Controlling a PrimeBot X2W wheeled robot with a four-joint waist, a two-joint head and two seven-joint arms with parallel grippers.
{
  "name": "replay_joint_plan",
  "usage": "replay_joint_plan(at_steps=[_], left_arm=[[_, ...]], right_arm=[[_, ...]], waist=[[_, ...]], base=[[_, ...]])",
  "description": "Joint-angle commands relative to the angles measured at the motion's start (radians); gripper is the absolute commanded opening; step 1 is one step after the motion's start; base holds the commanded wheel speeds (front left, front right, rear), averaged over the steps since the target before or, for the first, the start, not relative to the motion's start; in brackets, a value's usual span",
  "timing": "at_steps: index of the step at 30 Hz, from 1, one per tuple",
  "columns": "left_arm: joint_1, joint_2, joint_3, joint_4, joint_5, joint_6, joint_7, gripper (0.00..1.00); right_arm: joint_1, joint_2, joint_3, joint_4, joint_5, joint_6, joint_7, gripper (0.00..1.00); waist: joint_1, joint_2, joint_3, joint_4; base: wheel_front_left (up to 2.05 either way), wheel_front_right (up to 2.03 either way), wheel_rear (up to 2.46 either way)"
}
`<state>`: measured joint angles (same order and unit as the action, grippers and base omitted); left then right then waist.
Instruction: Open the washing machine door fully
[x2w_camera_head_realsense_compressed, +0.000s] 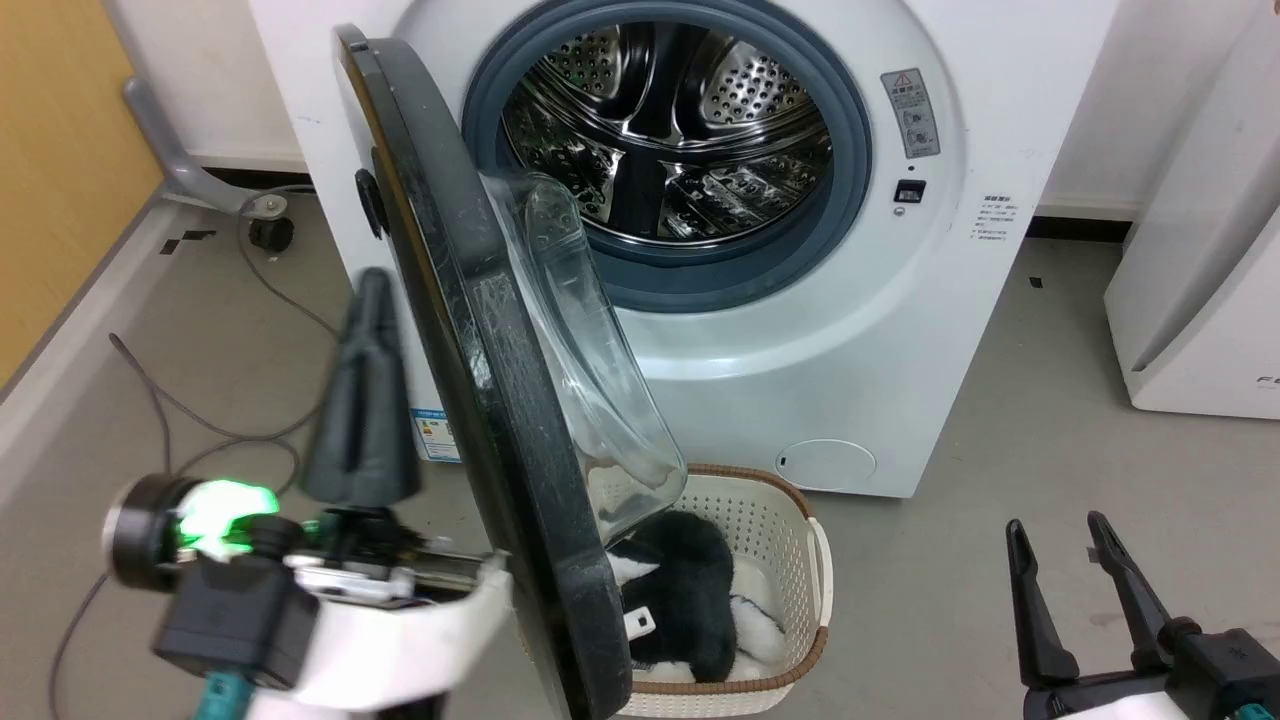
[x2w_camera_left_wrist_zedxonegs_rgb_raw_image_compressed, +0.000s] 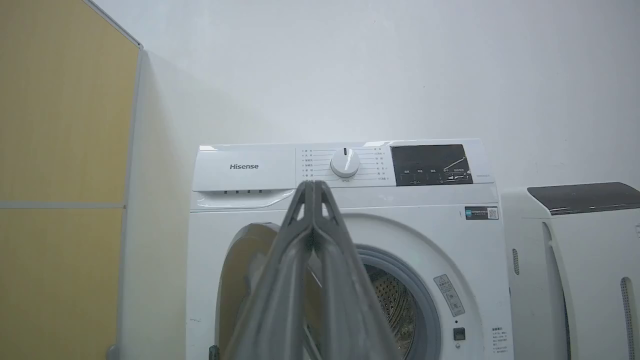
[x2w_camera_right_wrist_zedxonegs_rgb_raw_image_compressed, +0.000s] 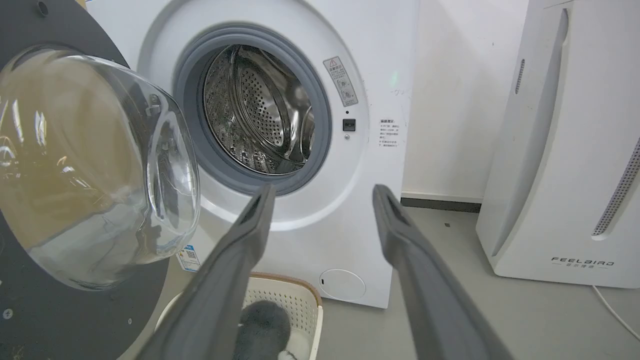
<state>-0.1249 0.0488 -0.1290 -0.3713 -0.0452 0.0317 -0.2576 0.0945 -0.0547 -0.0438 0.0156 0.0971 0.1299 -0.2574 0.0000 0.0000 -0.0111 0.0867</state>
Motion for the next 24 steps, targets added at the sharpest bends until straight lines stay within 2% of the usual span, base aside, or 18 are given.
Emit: replay_joint_plan(at_steps=[1, 14, 24], left_arm=[[-0.012, 0.002, -0.013, -0.009, 0.006, -0.004, -0.004, 0.00], [-0.040, 0.001, -0.284, -0.049, -0.017, -0.053, -0.004, 0.00], [-0.019, 0.001, -0.443, 0.007, -0.010, -0.085, -0.004, 0.00]], right_arm=[[-0.001, 0.004, 0.001, 0.000, -0.002, 0.001, -0.004, 1.00], [-0.001, 0.004, 0.005, -0.001, -0.008, 0.001, -0.004, 1.00], [0.000, 0.004, 0.012, -0.002, -0.008, 0.001, -0.004, 1.00]], waist=[[0.0000, 0.0000, 0.000, -0.001], [0.0000, 0.0000, 0.000, -0.002], [0.0000, 0.0000, -0.001, -0.002]], base=[[0.00, 0.00, 0.00], [0.00, 0.00, 0.00], [0.00, 0.00, 0.00]])
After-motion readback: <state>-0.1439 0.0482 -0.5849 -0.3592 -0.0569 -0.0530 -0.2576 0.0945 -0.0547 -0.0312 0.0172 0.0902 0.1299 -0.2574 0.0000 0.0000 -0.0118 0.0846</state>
